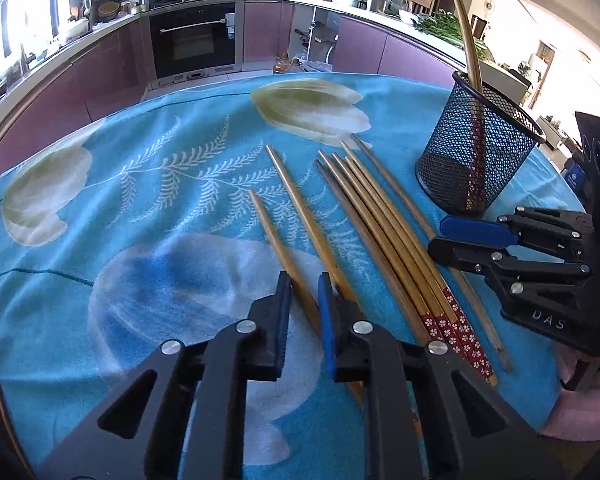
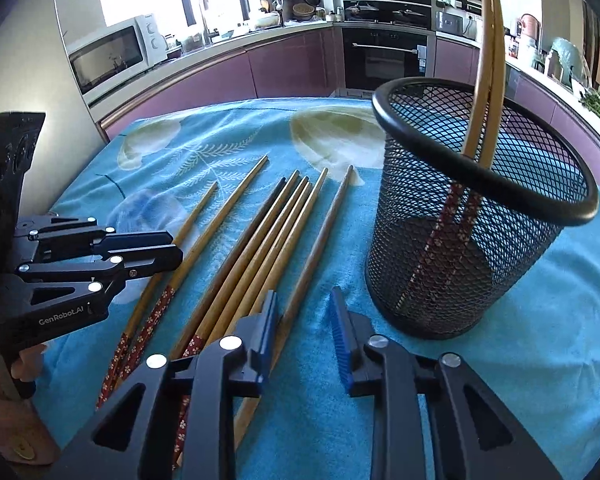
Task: Organize utensils
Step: 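Move the left tool back to the chopsticks and grasp one while the right tool grasps another, then lift the left tool's chopstick over the mesh cup while the right tool carries its chopstick there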
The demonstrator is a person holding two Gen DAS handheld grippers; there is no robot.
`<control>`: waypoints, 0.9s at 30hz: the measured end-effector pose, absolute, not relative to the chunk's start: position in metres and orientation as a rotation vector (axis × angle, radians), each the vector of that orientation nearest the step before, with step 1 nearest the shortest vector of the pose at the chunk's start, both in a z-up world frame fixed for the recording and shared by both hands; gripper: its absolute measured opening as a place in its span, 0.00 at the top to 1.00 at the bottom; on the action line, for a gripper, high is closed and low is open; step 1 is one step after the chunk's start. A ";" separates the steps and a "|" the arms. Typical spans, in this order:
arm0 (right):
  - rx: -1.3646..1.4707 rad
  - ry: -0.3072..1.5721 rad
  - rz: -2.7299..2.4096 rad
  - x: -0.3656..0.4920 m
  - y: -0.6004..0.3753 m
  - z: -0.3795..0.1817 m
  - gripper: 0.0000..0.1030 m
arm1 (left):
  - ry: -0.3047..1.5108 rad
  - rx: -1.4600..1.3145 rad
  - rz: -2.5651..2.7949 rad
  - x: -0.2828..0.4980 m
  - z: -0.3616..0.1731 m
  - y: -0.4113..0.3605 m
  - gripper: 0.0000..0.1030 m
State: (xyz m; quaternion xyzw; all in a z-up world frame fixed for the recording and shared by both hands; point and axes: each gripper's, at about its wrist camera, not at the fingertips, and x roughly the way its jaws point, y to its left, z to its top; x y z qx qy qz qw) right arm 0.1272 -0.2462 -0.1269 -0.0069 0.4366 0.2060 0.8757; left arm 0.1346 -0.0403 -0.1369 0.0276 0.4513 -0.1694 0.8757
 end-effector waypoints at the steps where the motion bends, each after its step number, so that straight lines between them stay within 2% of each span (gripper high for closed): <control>1: 0.008 0.916 0.437 0.128 -0.248 -0.127 0.90 | 0.942 0.048 -0.354 0.134 -0.137 -0.040 0.89; 7: 0.074 0.919 0.438 0.125 -0.257 -0.128 0.94 | 0.944 -0.005 -0.352 0.130 -0.137 -0.035 0.93; 18: 0.063 0.878 0.524 0.109 -0.264 -0.114 0.94 | 0.920 -0.035 -0.430 0.114 -0.124 -0.036 0.93; 27: 0.111 0.857 0.504 0.106 -0.278 -0.109 0.95 | 0.962 -0.024 -0.454 0.115 -0.135 -0.041 0.93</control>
